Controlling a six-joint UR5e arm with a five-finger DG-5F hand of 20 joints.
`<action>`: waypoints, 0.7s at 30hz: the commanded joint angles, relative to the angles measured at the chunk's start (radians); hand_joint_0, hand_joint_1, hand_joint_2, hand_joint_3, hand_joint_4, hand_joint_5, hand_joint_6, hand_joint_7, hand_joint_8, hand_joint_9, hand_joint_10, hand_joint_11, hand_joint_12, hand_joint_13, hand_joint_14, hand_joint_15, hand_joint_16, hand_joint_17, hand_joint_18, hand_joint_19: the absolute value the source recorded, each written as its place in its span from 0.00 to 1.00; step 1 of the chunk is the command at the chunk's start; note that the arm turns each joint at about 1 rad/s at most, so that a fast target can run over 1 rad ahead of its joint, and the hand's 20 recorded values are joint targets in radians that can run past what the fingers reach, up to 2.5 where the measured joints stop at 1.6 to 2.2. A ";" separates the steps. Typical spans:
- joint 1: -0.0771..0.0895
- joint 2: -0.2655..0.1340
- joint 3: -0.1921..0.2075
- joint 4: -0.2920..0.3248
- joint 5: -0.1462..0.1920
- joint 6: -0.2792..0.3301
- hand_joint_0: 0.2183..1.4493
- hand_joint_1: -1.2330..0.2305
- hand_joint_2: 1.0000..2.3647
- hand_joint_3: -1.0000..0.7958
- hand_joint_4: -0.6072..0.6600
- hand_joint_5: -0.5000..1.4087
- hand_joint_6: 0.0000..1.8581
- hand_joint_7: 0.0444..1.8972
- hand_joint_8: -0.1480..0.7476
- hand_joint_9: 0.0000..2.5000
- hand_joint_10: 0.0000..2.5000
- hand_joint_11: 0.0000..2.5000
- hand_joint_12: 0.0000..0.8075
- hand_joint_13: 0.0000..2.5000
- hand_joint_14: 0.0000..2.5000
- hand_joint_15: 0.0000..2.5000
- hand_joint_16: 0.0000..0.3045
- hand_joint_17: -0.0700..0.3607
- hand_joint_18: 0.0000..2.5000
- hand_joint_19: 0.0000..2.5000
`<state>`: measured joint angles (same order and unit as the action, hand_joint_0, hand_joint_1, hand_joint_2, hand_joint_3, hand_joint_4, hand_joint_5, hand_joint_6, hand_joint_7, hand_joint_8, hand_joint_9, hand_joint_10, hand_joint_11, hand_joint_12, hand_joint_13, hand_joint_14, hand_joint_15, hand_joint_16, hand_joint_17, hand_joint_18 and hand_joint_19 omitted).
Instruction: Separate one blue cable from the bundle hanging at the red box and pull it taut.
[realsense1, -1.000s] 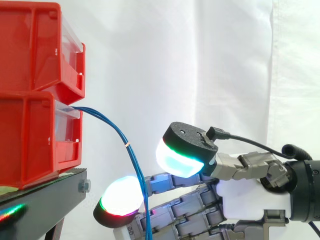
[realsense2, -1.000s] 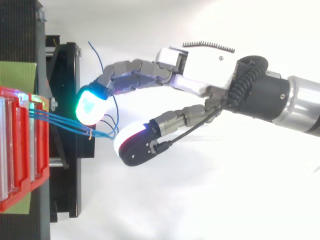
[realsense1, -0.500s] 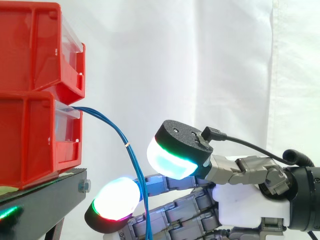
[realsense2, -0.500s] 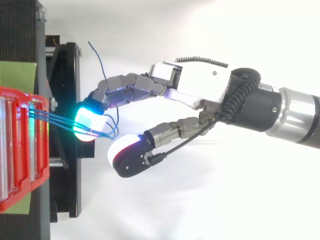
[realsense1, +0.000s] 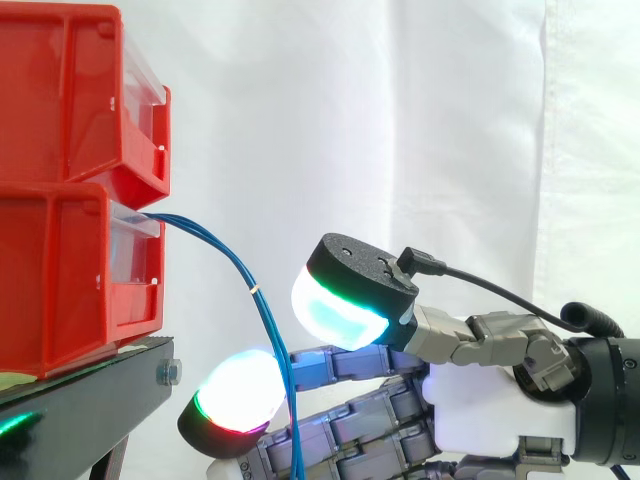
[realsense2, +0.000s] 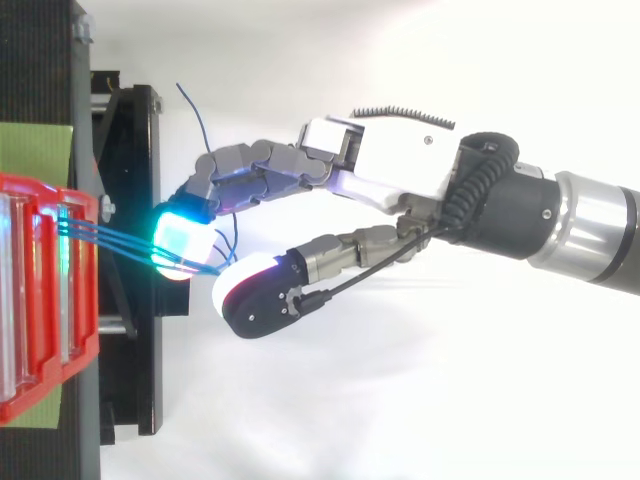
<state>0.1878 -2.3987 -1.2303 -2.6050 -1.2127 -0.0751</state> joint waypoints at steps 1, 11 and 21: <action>0.001 0.000 0.000 0.014 0.001 0.001 0.29 0.41 0.00 0.28 0.71 0.18 0.27 0.52 0.49 0.27 0.00 0.08 0.36 0.21 0.00 0.03 0.09 0.31 0.13 0.02; -0.005 0.000 0.000 0.065 -0.004 0.049 0.30 0.36 0.00 0.28 0.69 0.18 0.27 0.54 0.49 0.27 0.00 0.10 0.36 0.23 0.00 0.05 0.09 0.31 0.14 0.04; -0.005 0.000 -0.002 0.066 0.001 0.081 0.30 0.35 0.00 0.28 0.69 0.18 0.27 0.56 0.48 0.27 0.00 0.10 0.36 0.24 0.00 0.06 0.10 0.31 0.15 0.05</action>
<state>0.1824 -2.3992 -1.2314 -2.5395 -1.2126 0.0021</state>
